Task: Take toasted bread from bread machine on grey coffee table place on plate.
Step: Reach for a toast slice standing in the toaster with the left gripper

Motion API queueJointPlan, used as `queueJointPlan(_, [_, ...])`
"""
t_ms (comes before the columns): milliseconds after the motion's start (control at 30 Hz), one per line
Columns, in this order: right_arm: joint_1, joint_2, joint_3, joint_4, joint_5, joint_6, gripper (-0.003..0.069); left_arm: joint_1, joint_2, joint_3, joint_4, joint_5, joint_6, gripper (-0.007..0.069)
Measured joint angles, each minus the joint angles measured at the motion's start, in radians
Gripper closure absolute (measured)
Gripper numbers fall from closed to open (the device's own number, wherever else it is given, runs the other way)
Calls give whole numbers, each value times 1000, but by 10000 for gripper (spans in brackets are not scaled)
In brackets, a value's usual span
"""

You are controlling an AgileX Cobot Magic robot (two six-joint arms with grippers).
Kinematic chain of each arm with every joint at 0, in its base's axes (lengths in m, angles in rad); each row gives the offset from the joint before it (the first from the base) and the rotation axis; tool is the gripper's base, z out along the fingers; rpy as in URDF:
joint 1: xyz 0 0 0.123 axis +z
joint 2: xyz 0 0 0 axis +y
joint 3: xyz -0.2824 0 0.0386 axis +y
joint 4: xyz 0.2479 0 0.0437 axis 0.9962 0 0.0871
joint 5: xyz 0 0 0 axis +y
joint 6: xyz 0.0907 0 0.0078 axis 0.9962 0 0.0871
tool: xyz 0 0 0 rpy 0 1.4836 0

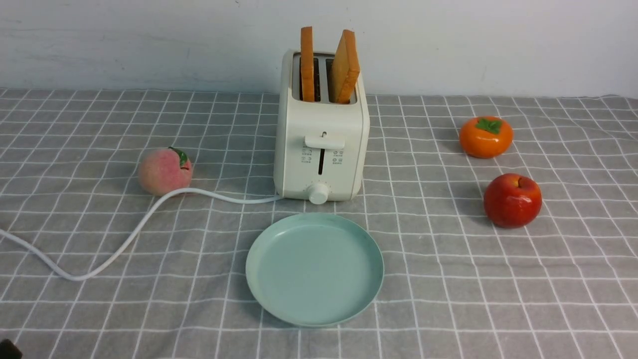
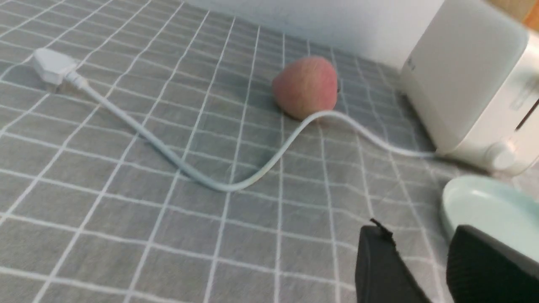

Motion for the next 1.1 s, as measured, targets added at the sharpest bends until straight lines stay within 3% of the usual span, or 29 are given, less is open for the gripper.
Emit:
queueJointPlan(233, [0,0,8,140,-94,71,419,0,0,0,-203,-115,0,386])
queueJointPlan(367, [0,0,8,304,-272,197,419,0,0,0,-381,-200,0,386])
queueJointPlan(500, [0,0,8,342,-342,228,419,0,0,0,-514,-296,-1,405])
queueJointPlan(633, [0,0,8,352,-396,238,419,0,0,0,-602,-418,-1,594])
queueJointPlan(733, [0,0,-11,355,-429,238,421,0,0,-34,-609,-435,-2,638])
queueJointPlan(900, [8,46,-243,343,-283,238,494,0,46,-244,-555,-367,68,638])
queueJointPlan(1000, [9,246,-521,300,-9,211,626,0,234,-471,-516,-109,181,638])
queueJointPlan(1100, [9,376,-653,291,161,153,669,0,370,-576,-495,89,228,638])
